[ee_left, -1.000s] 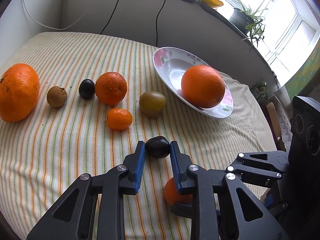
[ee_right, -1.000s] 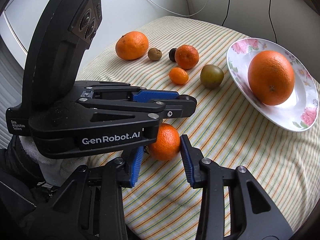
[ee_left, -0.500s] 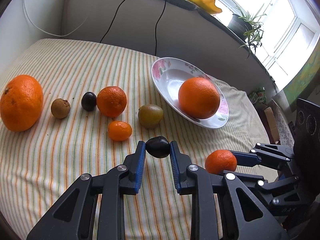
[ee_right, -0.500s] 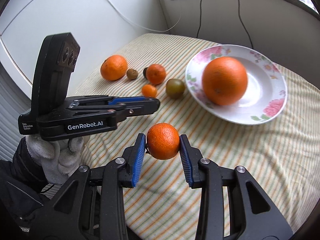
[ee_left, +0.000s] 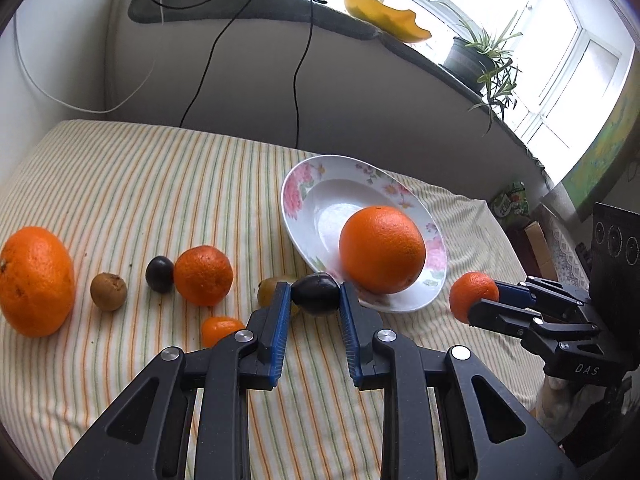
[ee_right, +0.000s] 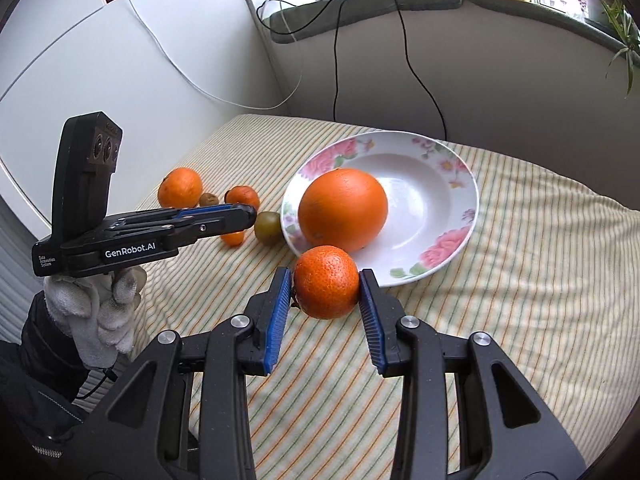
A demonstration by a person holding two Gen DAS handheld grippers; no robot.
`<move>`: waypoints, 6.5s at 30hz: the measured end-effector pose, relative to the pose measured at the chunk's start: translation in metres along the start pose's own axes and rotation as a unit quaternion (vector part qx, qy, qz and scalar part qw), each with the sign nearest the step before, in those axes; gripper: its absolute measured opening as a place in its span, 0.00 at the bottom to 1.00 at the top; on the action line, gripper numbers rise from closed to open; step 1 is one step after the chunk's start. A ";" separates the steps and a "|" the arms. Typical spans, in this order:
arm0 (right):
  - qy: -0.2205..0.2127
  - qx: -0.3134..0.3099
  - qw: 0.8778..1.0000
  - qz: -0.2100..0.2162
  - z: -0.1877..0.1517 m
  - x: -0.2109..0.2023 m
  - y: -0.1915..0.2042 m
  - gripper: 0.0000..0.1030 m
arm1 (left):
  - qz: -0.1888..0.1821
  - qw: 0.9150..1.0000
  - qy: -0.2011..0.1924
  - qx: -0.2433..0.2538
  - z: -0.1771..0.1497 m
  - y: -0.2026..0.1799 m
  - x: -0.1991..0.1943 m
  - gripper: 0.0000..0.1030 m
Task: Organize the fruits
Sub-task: 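Lower the tangerine into the plate with the right gripper while the left gripper releases the plum there, then lift both grippers away from the plate toward another large orange, then close the right gripper on the second large orange, then lift the second orange and carry it toward the plate with the right gripper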
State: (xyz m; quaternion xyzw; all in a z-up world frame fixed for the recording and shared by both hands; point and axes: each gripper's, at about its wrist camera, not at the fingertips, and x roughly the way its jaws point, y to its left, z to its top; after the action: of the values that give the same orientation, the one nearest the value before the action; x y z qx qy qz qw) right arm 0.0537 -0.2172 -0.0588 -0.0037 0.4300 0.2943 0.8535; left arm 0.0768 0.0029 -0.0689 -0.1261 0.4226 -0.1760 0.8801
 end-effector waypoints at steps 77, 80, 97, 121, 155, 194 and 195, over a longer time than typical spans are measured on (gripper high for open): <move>-0.014 -0.010 0.999 -0.047 0.028 0.008 -0.020 0.82 | 0.053 0.998 -0.036 0.025 0.032 -0.001 -0.006 0.74; -0.018 -0.009 0.999 -0.043 0.029 0.006 -0.017 0.86 | 0.059 0.997 -0.042 0.023 0.030 0.002 -0.012 0.75; -0.003 -0.039 0.999 -0.001 0.054 0.025 0.019 0.86 | 0.108 0.992 -0.064 -0.020 0.007 0.049 -0.053 0.78; 0.066 -0.046 0.993 0.085 0.101 0.112 0.078 0.86 | 0.160 0.976 -0.082 -0.121 -0.026 0.136 -0.093 0.78; 0.168 -0.118 0.962 0.179 0.121 0.235 0.183 0.86 | 0.105 0.978 -0.055 -0.172 -0.027 0.168 -0.067 0.78; 0.122 -0.106 0.972 0.172 0.129 0.190 0.145 0.69 | 0.099 0.987 -0.075 -0.104 0.009 0.114 -0.058 0.73; 0.121 -0.103 0.973 0.170 0.129 0.188 0.139 0.69 | 0.097 0.987 -0.074 -0.101 0.011 0.111 -0.055 0.73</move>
State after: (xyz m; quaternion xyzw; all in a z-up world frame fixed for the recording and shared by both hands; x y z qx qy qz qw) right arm 0.1638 0.0255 -0.0812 -0.0539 0.4915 0.4747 0.7281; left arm 0.0761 0.1272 -0.0646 -0.1857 0.3822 -0.0366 0.9045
